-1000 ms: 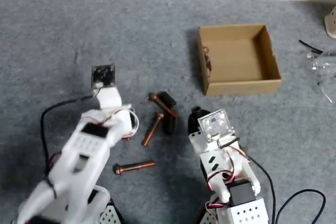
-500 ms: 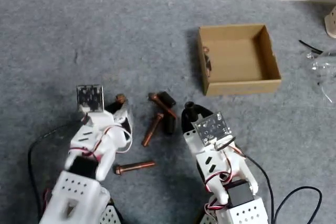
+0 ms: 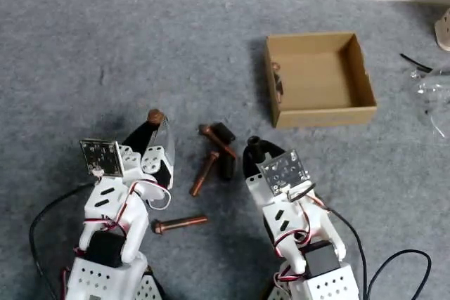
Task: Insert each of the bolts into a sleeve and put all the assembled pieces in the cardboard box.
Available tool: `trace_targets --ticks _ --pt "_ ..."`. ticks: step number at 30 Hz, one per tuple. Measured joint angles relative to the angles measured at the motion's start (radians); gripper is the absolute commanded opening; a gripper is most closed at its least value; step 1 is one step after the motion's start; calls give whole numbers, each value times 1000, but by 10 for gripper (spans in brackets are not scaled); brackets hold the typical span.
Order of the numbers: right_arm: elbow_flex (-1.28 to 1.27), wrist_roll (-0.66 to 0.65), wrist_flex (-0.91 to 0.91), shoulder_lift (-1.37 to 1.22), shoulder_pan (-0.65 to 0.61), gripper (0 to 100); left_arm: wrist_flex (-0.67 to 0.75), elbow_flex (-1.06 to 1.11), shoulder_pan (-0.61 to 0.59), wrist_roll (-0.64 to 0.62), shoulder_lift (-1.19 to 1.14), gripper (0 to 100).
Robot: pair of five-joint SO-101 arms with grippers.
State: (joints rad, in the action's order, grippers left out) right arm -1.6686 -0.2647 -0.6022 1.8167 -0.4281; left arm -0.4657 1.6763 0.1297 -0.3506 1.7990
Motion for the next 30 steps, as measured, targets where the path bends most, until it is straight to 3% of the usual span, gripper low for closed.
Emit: trace_targets --ticks 12,20,30 --pt "0 0 0 0 0 5 6 0 0 0 0 6" --pt "0 0 0 0 0 5 304 -3 0 2 2 6" --pt "0 0 -6 0 -80 5 327 0 52 3 2 6"
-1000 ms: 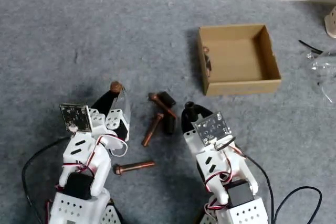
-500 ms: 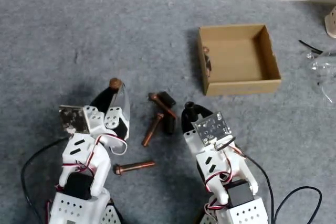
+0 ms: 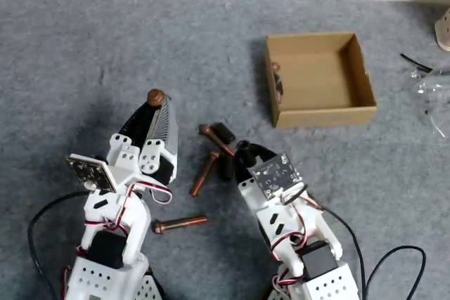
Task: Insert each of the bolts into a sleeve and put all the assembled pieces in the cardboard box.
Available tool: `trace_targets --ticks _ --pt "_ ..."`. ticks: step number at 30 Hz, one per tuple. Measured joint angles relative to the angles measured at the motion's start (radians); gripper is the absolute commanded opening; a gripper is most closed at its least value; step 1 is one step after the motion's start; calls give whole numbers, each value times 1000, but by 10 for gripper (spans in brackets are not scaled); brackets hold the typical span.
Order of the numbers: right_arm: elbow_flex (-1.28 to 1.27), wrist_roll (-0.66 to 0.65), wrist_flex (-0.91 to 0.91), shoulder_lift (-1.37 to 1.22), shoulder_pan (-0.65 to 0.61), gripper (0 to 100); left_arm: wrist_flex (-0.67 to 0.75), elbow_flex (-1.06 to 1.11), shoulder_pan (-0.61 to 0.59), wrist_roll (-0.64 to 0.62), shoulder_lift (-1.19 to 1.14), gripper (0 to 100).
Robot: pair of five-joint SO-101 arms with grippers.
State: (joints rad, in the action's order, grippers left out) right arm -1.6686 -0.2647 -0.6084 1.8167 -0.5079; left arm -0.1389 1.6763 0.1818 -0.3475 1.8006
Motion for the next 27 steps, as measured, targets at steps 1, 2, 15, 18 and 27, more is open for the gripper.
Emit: trace_targets --ticks 1,2,15,18,27 --pt "0 0 0 0 -2 5 0 0 2 0 0 6" --pt "0 0 0 0 -3 5 0 0 5 0 0 6" --pt "0 0 133 0 -57 5 0 -12 57 -150 0 6" --pt "0 0 135 0 -132 5 0 -44 124 -150 0 6" --pt "0 0 135 0 -163 5 0 -71 235 -150 3 6"
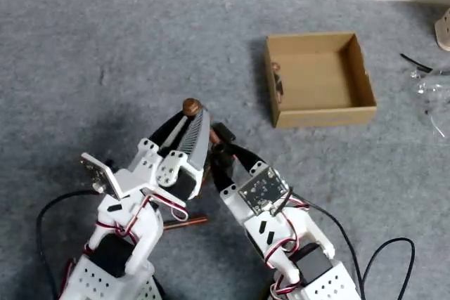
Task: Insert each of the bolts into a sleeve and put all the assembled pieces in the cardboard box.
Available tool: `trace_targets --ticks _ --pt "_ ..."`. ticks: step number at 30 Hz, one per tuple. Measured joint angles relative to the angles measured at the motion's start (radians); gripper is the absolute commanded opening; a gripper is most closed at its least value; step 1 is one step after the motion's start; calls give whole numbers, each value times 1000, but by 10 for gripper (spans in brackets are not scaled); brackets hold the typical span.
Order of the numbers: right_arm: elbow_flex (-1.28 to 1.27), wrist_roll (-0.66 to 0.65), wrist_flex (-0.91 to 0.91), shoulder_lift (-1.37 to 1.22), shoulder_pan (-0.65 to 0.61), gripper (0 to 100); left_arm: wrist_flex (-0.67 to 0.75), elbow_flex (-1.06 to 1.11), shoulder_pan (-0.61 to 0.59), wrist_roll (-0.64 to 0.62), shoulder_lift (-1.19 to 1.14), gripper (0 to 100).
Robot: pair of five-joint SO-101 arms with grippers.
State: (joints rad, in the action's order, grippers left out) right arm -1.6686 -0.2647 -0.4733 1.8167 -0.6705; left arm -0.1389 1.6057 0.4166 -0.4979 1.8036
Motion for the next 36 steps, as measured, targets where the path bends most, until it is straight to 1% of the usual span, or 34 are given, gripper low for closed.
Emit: trace_targets --ticks 7,13,19,31,36 --pt "0 0 0 0 0 5 0 0 64 0 0 6" --pt "0 0 0 0 0 5 -2 15 61 2 0 6" --pt "0 0 0 0 0 5 -2 15 61 72 0 6" --pt "0 0 0 0 0 5 0 63 58 78 5 6" --pt "0 -2 0 0 20 5 -2 68 63 83 5 6"
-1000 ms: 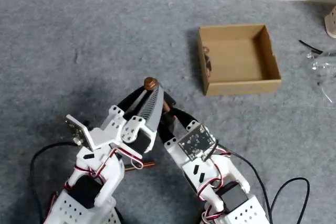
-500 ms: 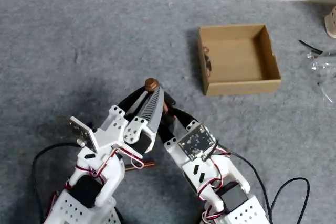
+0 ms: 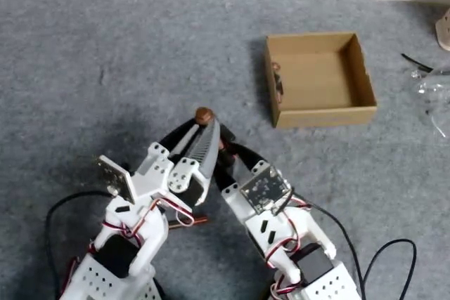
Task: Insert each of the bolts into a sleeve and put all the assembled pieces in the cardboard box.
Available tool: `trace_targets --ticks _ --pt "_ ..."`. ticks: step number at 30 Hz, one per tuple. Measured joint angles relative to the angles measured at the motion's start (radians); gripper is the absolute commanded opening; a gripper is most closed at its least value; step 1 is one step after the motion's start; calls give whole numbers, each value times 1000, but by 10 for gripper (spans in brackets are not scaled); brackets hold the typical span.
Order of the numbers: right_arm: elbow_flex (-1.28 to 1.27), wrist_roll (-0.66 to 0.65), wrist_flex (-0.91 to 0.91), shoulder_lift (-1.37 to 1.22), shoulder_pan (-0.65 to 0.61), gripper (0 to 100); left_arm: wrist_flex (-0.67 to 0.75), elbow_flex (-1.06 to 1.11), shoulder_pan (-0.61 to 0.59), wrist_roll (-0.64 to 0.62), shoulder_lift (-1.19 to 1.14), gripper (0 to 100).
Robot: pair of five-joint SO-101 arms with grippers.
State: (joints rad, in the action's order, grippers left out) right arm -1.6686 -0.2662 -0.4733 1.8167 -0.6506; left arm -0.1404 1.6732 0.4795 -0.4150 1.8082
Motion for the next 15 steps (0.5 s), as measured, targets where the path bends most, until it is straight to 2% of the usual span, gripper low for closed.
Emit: trace_targets --ticks 15 --pt "0 0 0 0 2 5 -187 3 14 -6 0 6"
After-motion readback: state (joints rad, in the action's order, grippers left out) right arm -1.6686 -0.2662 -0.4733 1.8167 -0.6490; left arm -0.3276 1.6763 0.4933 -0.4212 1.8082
